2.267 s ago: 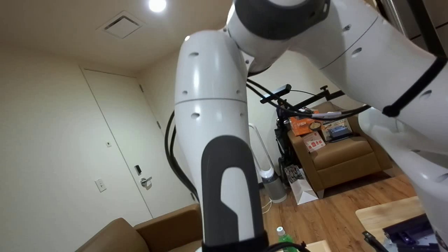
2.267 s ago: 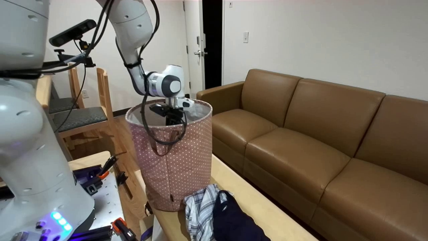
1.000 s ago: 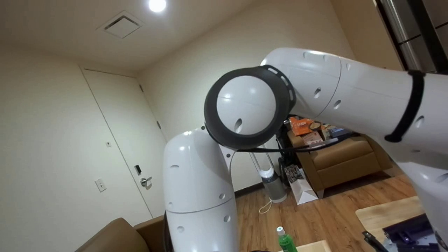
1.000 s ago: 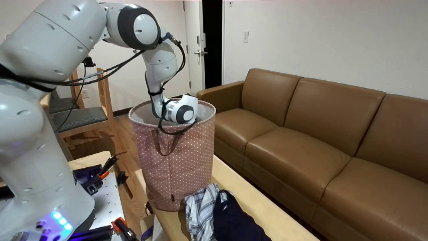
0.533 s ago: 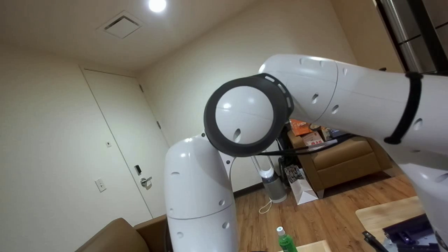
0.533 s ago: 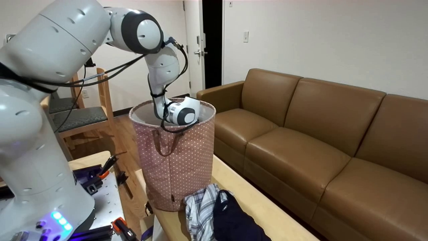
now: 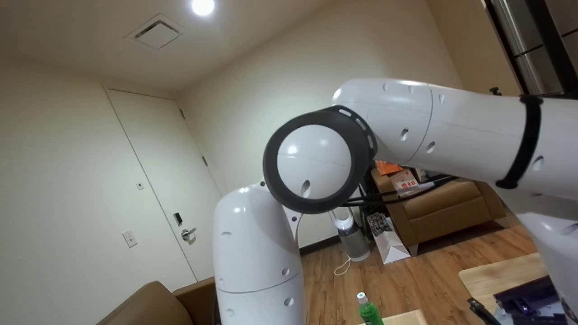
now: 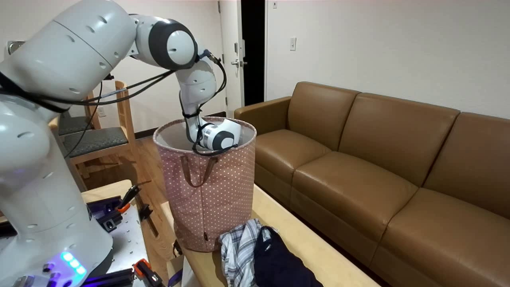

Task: Remove three things from the carrier bag and put them on the table

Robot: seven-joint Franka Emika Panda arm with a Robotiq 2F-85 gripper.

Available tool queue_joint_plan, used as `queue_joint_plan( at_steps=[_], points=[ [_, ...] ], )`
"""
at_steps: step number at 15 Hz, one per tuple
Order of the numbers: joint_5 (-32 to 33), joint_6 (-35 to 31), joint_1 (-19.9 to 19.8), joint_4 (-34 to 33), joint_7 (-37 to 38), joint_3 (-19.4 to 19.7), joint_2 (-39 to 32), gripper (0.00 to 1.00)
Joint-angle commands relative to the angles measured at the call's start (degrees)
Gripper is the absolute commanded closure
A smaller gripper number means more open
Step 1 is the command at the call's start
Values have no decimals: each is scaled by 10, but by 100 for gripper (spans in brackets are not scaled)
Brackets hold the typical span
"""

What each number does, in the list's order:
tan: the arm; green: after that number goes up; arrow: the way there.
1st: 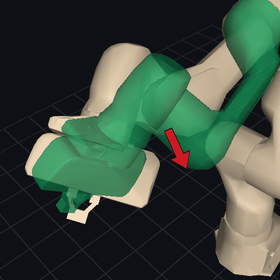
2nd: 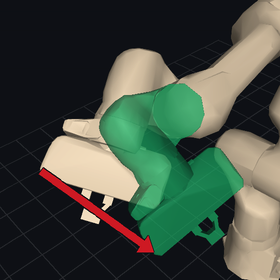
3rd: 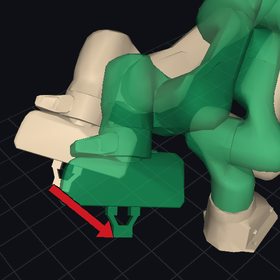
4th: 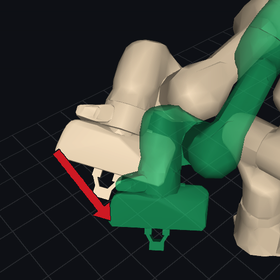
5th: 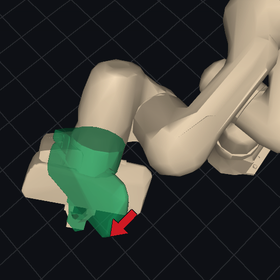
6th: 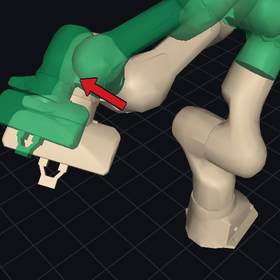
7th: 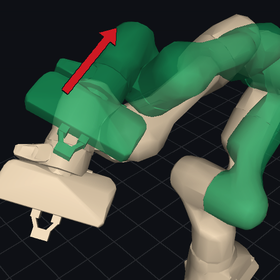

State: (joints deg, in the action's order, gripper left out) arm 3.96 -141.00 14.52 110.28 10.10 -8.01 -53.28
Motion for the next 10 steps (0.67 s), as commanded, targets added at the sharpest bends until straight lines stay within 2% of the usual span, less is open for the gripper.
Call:
queue_joint_plan(
  at_steps=[1, 2, 3, 5, 10],
  points=[
    [-24, 27, -18, -47, -40, -9, -61, 0],
    [-25, 36, -20, -59, -46, -11, -72, 0],
    [-24, 45, -21, -70, -50, -11, -79, 25],
    [-25, 55, -22, -83, -53, -12, -89, 32],
    [-27, 71, -27, -99, -70, -17, -98, 64]
  ],
)
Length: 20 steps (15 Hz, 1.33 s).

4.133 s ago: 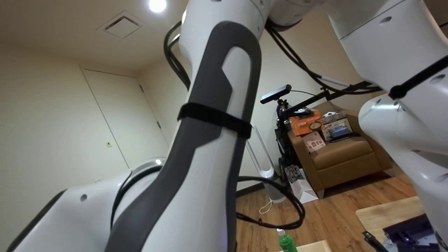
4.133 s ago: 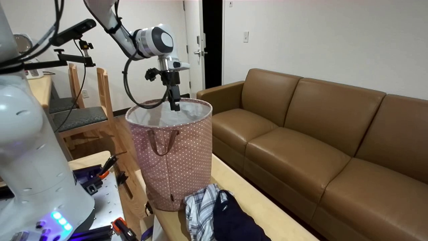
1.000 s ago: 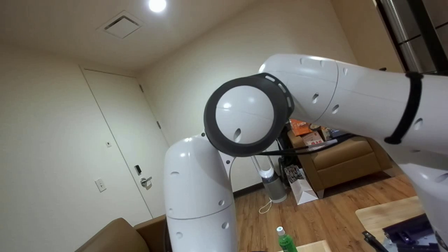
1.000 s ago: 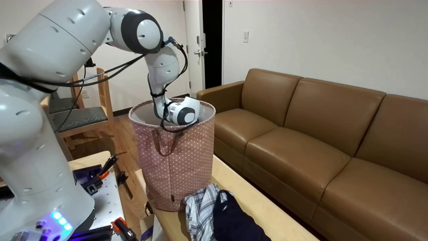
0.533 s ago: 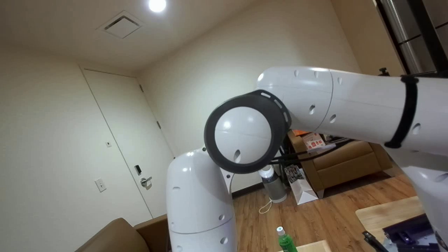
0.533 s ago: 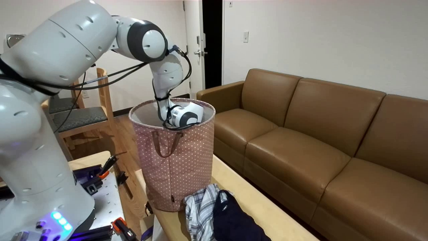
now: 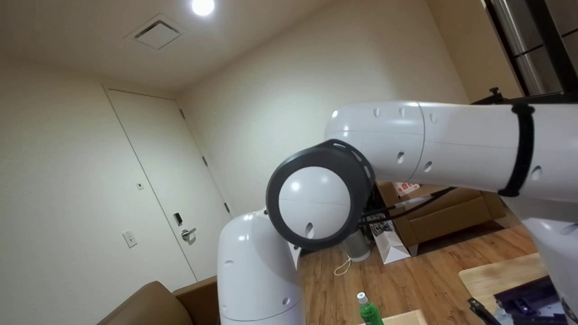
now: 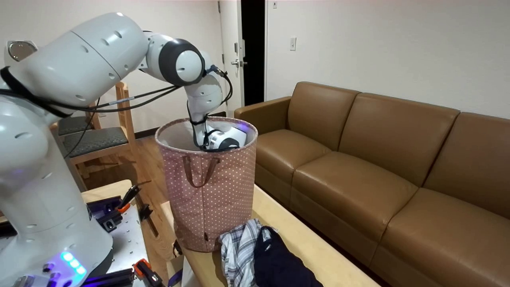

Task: Remove three things from the carrier bag and put them on the table

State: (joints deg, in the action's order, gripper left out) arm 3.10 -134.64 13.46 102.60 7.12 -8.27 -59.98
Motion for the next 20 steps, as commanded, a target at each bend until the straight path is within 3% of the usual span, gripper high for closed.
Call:
queue_joint_plan(
  at_steps=[1, 4, 7, 8, 13, 20],
  points=[
    [-18, 8, -16, -21, -42, -14, -29, 71],
    [-17, 6, -18, -14, -52, -15, -21, 90],
    [-16, 3, -18, 0, -57, -16, -5, 96],
    [-14, -3, -15, 9, -54, -15, 5, 92],
    [-2, -48, 5, 92, -31, -10, 89, 93],
    [16, -184, 57, 273, 13, 7, 259, 93]
  ],
)
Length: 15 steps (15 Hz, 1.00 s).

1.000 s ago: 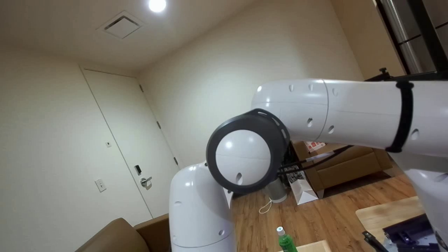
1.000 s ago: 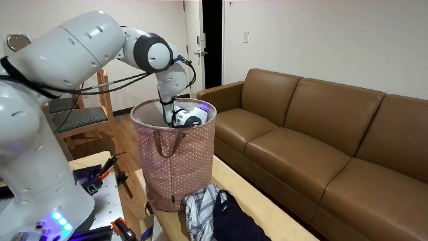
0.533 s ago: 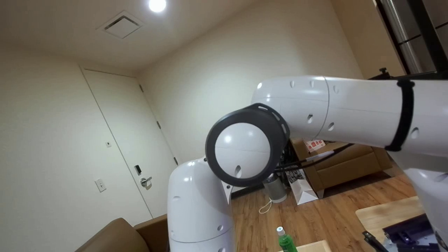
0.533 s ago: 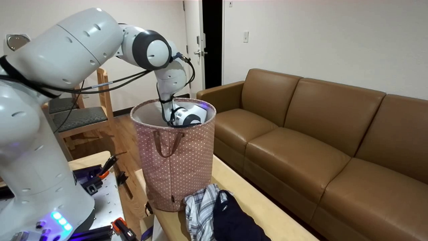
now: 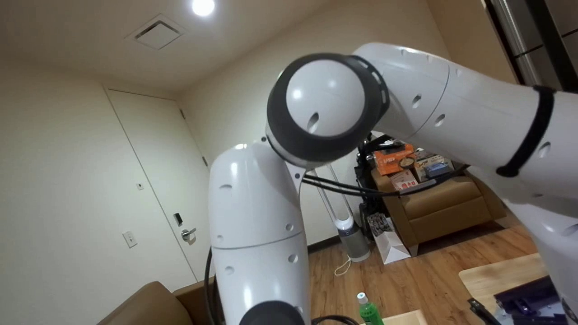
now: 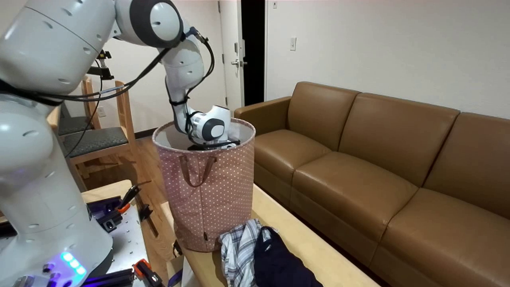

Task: Remove three things from the carrier bag and put them on the table

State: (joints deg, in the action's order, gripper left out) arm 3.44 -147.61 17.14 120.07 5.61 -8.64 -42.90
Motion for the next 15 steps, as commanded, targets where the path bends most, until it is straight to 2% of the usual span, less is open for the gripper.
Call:
queue_joint_plan(
  at_steps=[1, 5, 6, 7, 11, 13, 15],
  points=[
    [15, -73, 28, 122, 35, 14, 110, 93],
    [20, -149, 53, 212, 65, 32, 191, 93],
    [23, -150, 56, 219, 66, 37, 196, 94],
    [10, -128, 42, 173, 45, 22, 156, 93],
    [12, -132, 43, 201, 49, 26, 184, 93],
    [27, -126, 61, 207, 69, 42, 204, 94],
    [56, -129, 90, 234, 105, 67, 258, 94]
  ],
)
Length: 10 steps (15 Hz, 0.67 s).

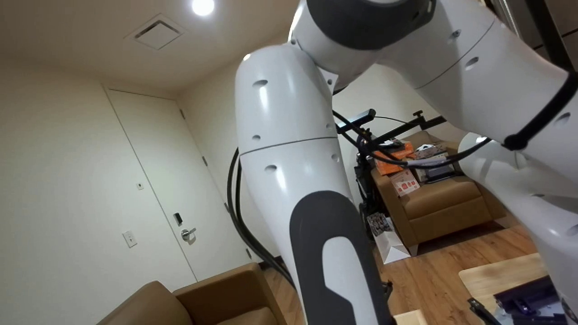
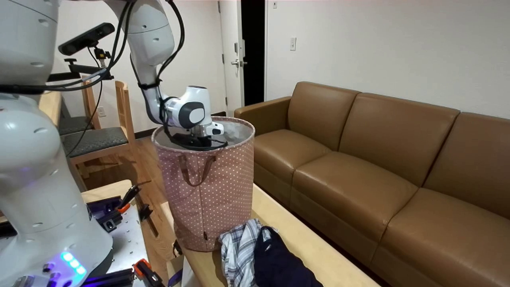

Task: Remove three things from the carrier bag and put them on the table

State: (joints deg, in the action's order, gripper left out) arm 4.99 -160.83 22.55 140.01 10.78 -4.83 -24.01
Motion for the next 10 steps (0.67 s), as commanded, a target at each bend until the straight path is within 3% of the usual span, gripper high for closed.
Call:
queue_joint_plan(
  at_steps=[1, 5, 7, 8, 10],
  points=[
    [64, -2, 54, 55, 83, 44, 108, 94],
    [221, 5, 136, 89, 267, 128, 229, 93],
    [321, 21, 144, 106, 360, 140, 297, 94],
    [256, 4, 133, 66, 292, 127, 216, 93],
    [301, 14, 138, 88, 337, 134, 271, 93]
  ],
)
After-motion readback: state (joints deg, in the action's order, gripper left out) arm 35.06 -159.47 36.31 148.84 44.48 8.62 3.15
